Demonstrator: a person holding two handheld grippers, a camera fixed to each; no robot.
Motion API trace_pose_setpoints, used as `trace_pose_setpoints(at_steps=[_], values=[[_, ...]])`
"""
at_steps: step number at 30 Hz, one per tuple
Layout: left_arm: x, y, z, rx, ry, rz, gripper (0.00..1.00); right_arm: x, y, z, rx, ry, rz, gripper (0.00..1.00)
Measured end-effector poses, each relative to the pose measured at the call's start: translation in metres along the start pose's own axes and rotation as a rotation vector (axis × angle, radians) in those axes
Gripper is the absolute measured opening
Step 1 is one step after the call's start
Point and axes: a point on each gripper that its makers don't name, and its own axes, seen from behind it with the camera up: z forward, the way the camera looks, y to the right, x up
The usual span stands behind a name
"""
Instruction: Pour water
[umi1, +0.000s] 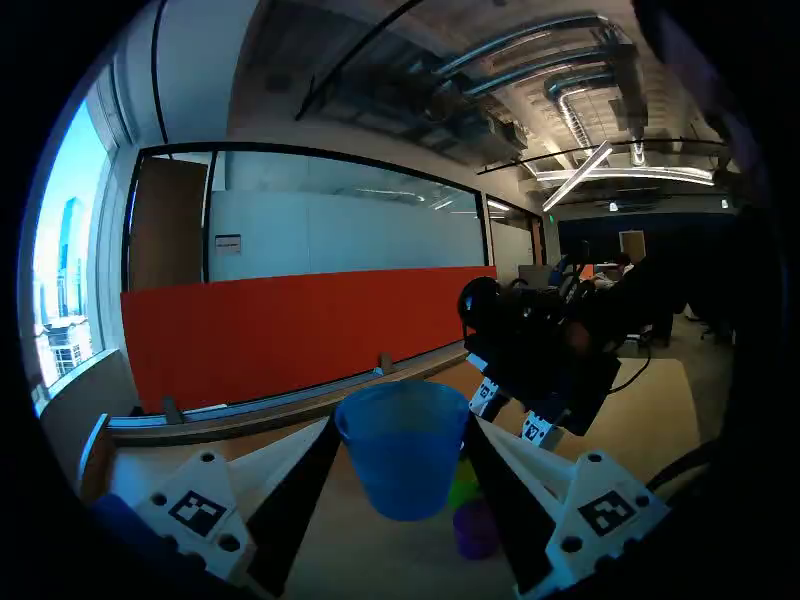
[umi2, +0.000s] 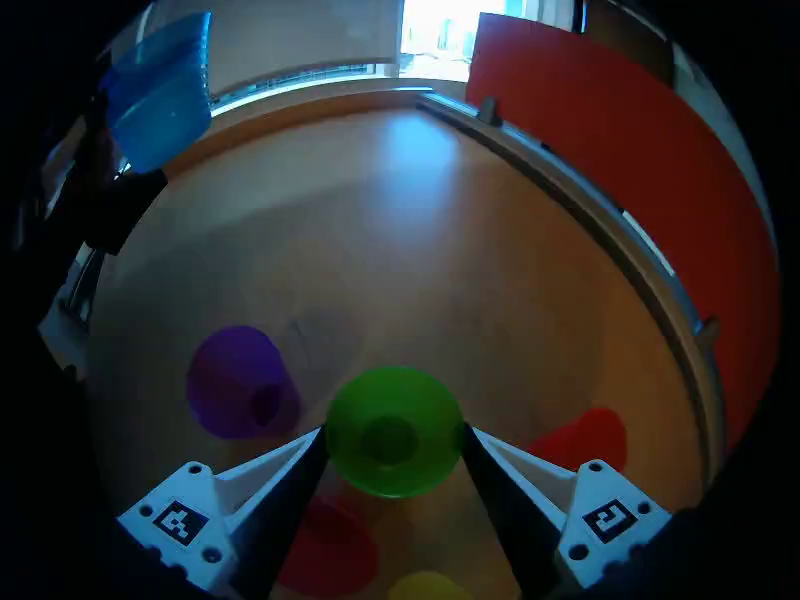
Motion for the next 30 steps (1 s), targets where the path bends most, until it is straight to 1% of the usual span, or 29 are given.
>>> trace_pose_setpoints(at_steps=[6, 11, 20, 30], values=[[-0.001, 0.001, 0.001, -0.001, 0.000, -0.001, 0.86, 0.000, -0.001, -0.002, 0.003, 0.011, 0.018, 0.95], [0.000, 0.002, 0.002, -0.001, -0.001, -0.001, 0.86, 0.005, 0.000, -0.008, -0.002, 0.043, 0.024, 0.95], [0.003, 0.007, 0.002, 0.002, -0.004, 0.000, 0.86, 0.017, -0.003, -0.033, -0.016, 0.108, 0.032, 0.95], [0.008, 0.018, -0.005, 0.002, -0.007, -0.002, 0.86, 0.022, -0.010, -0.067, -0.045, 0.179, 0.033, 0.95]])
